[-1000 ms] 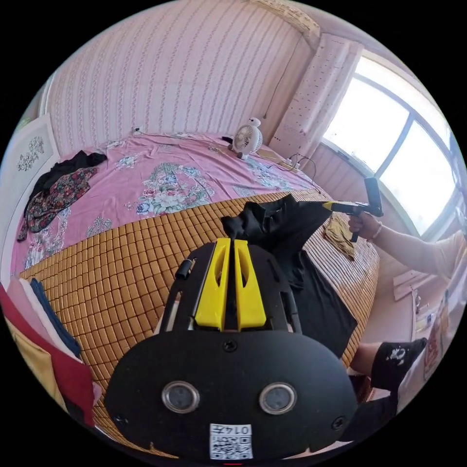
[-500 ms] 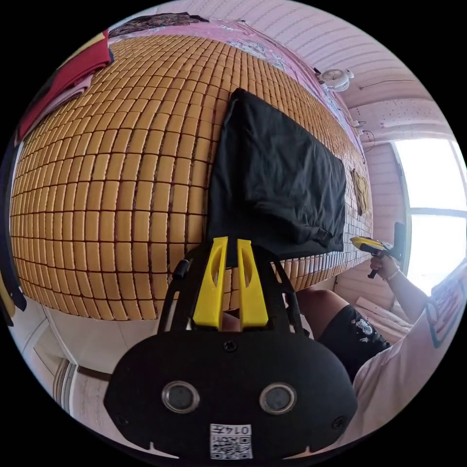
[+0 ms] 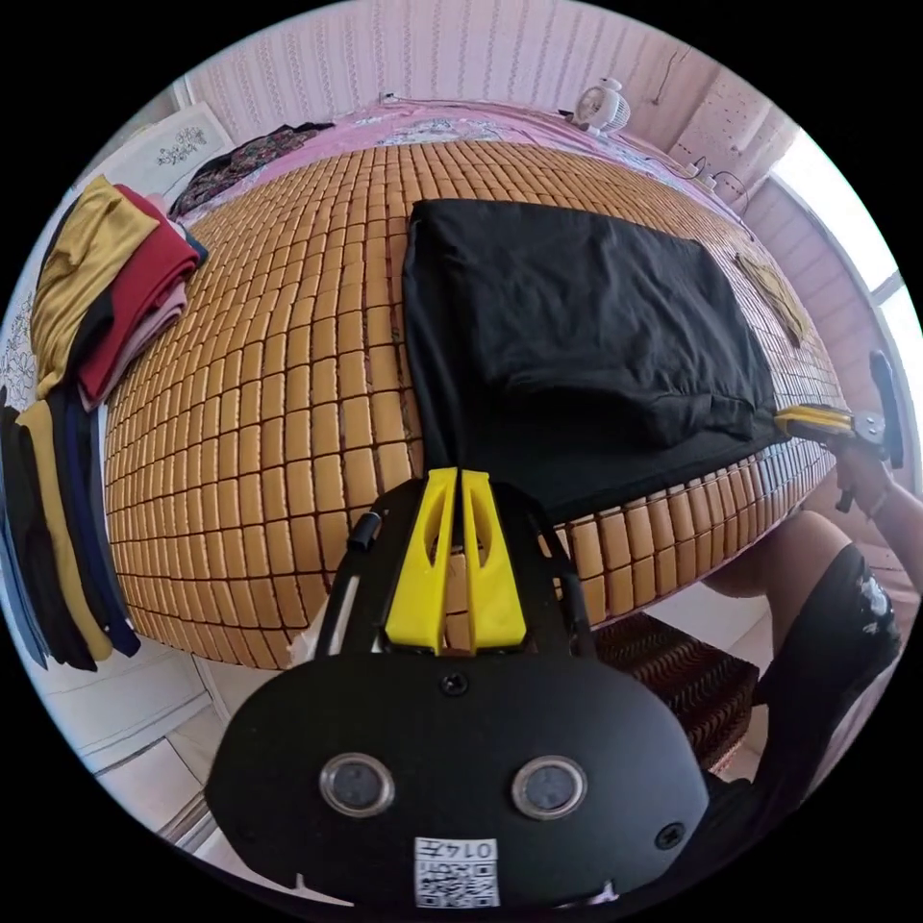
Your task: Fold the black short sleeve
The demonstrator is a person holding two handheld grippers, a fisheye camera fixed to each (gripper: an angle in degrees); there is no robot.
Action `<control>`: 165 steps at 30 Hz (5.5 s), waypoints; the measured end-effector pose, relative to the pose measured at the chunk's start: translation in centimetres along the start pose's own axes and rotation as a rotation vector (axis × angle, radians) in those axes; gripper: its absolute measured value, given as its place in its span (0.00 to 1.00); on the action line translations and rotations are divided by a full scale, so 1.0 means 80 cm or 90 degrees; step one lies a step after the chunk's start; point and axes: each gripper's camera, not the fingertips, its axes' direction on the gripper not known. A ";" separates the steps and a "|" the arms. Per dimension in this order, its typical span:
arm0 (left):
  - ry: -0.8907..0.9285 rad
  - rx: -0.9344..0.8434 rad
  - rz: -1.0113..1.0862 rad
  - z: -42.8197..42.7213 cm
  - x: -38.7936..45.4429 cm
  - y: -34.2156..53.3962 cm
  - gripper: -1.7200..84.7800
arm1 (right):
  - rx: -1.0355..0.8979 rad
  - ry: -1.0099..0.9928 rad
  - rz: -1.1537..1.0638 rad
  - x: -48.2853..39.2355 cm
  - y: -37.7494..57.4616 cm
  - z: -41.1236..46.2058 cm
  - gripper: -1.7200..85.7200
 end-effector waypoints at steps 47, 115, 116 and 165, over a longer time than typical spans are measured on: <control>-0.078 0.436 0.152 -0.155 0.207 0.491 0.01 | 0.371 -0.015 -0.086 -0.233 0.321 -0.134 0.02; 0.211 0.180 0.449 -0.080 0.336 0.091 0.23 | 0.003 -0.182 0.067 0.068 0.079 -0.021 0.12; 0.205 0.172 0.477 -0.079 0.350 0.087 0.23 | -0.009 -0.192 0.073 0.076 0.079 -0.014 0.11; 0.341 0.284 0.367 -0.136 0.231 0.176 0.01 | 0.348 -0.285 0.231 0.253 0.111 -0.202 0.03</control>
